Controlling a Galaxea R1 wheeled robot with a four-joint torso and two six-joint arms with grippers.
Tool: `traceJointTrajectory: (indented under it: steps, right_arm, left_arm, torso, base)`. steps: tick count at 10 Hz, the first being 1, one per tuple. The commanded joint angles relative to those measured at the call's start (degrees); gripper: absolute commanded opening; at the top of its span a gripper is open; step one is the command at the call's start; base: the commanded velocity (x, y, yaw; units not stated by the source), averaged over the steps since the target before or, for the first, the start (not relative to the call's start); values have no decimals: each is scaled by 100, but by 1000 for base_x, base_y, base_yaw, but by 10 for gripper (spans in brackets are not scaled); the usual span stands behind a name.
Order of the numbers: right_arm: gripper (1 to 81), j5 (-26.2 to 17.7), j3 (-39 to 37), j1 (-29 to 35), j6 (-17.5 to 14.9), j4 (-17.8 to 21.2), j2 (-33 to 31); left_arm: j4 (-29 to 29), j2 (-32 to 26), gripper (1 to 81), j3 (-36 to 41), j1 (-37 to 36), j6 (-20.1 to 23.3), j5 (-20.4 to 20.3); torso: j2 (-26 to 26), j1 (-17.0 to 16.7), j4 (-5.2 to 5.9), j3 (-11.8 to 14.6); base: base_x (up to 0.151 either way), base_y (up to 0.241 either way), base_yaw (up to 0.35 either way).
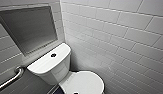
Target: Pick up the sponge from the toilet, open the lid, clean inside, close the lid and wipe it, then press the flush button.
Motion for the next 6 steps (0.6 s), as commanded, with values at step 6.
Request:
traceJointTrajectory:
  steps: [6]
  right_arm:
    - [10,-422,36,-222,-6,-24,36]
  left_arm:
    - [612,-333,811,-936,-1185,-659,-804]
  torso:
    - [0,0,0,-2]
  base:
    - [0,0,0]
